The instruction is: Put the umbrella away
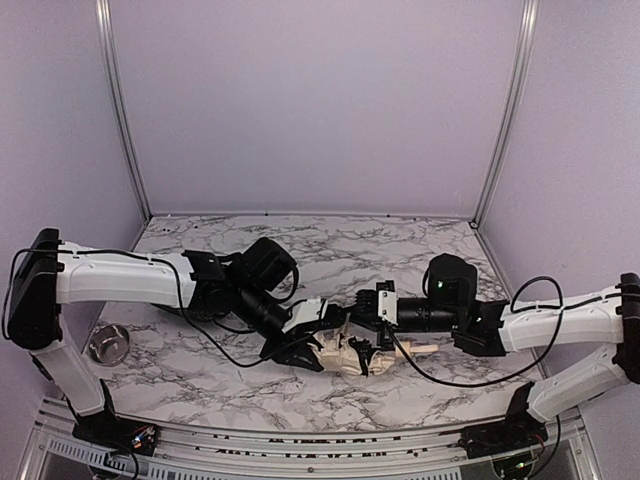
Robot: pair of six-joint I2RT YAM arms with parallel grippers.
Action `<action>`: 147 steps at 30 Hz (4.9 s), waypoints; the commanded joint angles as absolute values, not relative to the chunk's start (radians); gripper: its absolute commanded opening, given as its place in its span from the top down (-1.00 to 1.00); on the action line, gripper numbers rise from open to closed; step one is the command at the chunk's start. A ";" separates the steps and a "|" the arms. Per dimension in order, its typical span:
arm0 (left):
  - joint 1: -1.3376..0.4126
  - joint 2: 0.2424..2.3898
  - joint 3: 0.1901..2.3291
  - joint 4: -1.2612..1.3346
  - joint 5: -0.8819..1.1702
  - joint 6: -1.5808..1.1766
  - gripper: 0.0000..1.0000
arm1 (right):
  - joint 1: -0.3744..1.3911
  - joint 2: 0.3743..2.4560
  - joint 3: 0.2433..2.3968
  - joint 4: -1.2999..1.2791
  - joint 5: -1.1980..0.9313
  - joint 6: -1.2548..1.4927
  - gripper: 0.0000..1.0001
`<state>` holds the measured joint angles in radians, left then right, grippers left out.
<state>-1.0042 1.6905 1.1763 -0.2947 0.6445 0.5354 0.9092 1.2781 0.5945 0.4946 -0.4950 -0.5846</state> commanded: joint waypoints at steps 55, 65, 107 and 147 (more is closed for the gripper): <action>-0.832 2.108 1.222 -0.386 0.559 0.538 1.00 | 1.196 1.770 0.429 0.996 -0.095 -0.791 0.91; -0.834 2.078 1.210 -0.316 0.413 0.457 1.00 | 1.175 1.490 0.349 0.975 -0.120 -0.586 0.69; -0.986 1.535 1.049 0.177 -0.046 0.135 1.00 | 0.785 1.714 0.719 0.901 -0.293 0.601 1.00; -0.974 1.455 0.877 -0.062 0.048 0.385 -0.99 | 0.713 1.398 1.093 -0.335 -0.394 -0.320 -0.66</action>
<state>-0.9802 1.6211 0.9478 -0.1303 0.0868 0.3786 0.6983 1.2854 0.9627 -0.1478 -0.3073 -0.0994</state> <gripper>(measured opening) 0.991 0.752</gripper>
